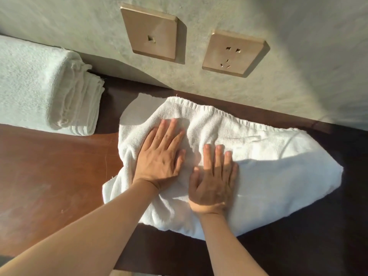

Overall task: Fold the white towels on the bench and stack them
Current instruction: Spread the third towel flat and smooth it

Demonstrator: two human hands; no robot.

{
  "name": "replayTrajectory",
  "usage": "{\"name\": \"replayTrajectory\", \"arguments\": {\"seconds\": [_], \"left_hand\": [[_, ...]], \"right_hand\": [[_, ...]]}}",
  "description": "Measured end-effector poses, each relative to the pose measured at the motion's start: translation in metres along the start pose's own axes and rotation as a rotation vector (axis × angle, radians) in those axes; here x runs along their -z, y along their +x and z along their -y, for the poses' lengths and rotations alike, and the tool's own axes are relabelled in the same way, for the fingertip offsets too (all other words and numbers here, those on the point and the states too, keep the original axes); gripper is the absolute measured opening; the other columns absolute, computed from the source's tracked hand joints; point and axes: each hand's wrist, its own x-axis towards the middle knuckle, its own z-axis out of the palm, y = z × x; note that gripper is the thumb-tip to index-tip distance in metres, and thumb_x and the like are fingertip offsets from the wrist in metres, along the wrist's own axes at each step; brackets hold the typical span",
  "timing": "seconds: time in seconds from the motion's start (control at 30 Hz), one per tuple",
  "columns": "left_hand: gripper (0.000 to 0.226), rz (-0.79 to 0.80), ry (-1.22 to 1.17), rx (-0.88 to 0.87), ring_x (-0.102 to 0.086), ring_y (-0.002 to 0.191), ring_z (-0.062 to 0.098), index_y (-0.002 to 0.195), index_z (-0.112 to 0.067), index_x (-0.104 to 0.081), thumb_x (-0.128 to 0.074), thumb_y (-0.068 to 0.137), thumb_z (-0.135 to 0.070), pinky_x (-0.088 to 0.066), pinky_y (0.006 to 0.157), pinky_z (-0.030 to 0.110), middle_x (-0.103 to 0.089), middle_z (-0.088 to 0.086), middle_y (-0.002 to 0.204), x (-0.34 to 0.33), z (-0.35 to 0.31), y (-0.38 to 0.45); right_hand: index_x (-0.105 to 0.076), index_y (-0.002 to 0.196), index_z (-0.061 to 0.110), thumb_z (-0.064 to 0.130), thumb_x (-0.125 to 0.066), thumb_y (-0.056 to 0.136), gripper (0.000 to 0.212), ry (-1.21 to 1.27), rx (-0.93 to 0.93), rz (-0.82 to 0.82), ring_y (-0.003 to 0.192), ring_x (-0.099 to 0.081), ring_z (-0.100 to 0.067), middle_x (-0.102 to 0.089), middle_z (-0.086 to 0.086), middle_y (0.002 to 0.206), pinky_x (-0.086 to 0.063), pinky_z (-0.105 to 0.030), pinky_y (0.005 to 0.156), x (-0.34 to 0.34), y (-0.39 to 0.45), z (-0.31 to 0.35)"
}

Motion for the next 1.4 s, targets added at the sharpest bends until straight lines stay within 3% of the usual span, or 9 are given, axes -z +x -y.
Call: {"name": "replayTrajectory", "arguments": {"seconds": [0.27,0.43,0.57,0.67,0.77,0.87,1.1,1.27,1.4], "left_hand": [[0.031,-0.423,-0.295,0.353,-0.048,0.131,0.026,0.123,-0.015,-0.061,-0.059,0.093,-0.018,-0.027,0.114,0.03,-0.051,0.007,0.143,0.028,0.025,-0.036],[0.048,-0.234,-0.87,1.118,-0.063,0.095,0.008,0.129,-0.015,-0.06,-0.066,0.09,-0.042,-0.047,0.083,0.024,-0.066,-0.013,0.103,0.05,0.04,-0.027],[0.046,0.021,-1.307,1.268,-0.045,0.06,0.025,0.087,-0.008,-0.064,-0.071,0.066,-0.048,-0.036,0.054,0.031,-0.051,0.008,0.064,0.069,0.045,-0.005],[0.048,0.382,-1.509,1.131,-0.069,0.078,0.033,0.101,-0.004,-0.075,-0.077,0.076,-0.045,-0.058,0.072,0.042,-0.075,0.016,0.096,0.08,0.038,0.0],[0.034,0.483,-1.11,0.851,-0.074,0.086,0.023,0.099,-0.018,-0.074,-0.075,0.085,-0.048,-0.06,0.085,0.045,-0.077,0.005,0.095,0.075,0.022,0.003],[0.035,0.294,-0.709,0.578,-0.065,0.08,0.002,0.104,-0.035,-0.059,-0.073,0.082,-0.059,-0.053,0.067,0.02,-0.068,-0.016,0.092,0.069,0.01,-0.002],[0.027,-0.301,-0.13,0.011,-0.05,0.069,0.017,0.108,-0.028,-0.068,-0.054,0.1,-0.05,-0.04,0.065,0.036,-0.06,-0.01,0.082,0.06,0.002,-0.024],[0.03,-0.206,-0.651,0.083,-0.054,0.118,0.012,0.11,-0.025,-0.062,-0.07,0.091,-0.047,-0.045,0.097,0.021,-0.054,-0.007,0.117,0.065,0.01,-0.031],[0.035,0.12,-0.959,0.154,-0.067,0.106,0.016,0.118,-0.03,-0.064,-0.075,0.084,-0.03,-0.054,0.088,0.031,-0.068,-0.012,0.112,0.082,0.033,-0.02]], "right_hand": [[-0.036,0.156,0.022,0.034,-0.036,0.101,0.056,0.015,-0.032,0.01,0.155,-0.019,-0.028,-0.03,-0.007,0.164,-0.02,-0.057,0.122,-0.006,-0.007,-0.002],[-0.031,0.158,0.024,0.037,-0.034,0.1,0.06,0.006,-0.03,0.08,0.156,-0.015,-0.028,-0.024,-0.006,0.166,-0.018,-0.057,0.122,-0.002,-0.009,0.0],[-0.025,0.16,0.025,0.044,-0.028,0.101,0.062,-0.011,-0.046,0.137,0.156,-0.012,-0.029,-0.021,-0.006,0.167,-0.016,-0.055,0.123,0.0,-0.006,0.001],[-0.035,0.157,0.02,0.041,-0.033,0.1,0.06,0.001,-0.03,0.088,0.153,-0.023,-0.034,-0.032,-0.01,0.163,-0.022,-0.057,0.122,0.002,-0.007,0.003],[-0.033,0.157,0.02,0.041,-0.032,0.101,0.06,0.008,-0.03,0.091,0.153,-0.022,-0.033,-0.03,-0.009,0.164,-0.023,-0.056,0.121,0.003,-0.007,0.003],[-0.03,0.158,0.022,0.042,-0.03,0.101,0.061,0.01,-0.043,0.128,0.154,-0.019,-0.031,-0.026,-0.008,0.165,-0.022,-0.056,0.122,0.004,-0.005,0.004],[-0.015,0.161,0.028,0.045,-0.023,0.101,0.063,-0.001,-0.073,0.219,0.156,-0.013,-0.03,-0.022,-0.004,0.167,-0.013,-0.054,0.124,0.007,-0.006,0.003],[-0.018,0.161,0.025,0.044,-0.022,0.102,0.063,-0.054,-0.049,0.19,0.155,-0.016,-0.033,-0.027,-0.008,0.165,-0.016,-0.056,0.123,0.005,-0.007,0.0],[-0.026,0.16,0.026,0.043,-0.024,0.102,0.06,0.01,-0.055,0.163,0.155,-0.015,-0.03,-0.029,-0.006,0.164,-0.013,-0.054,0.124,0.002,-0.006,0.002]]}}
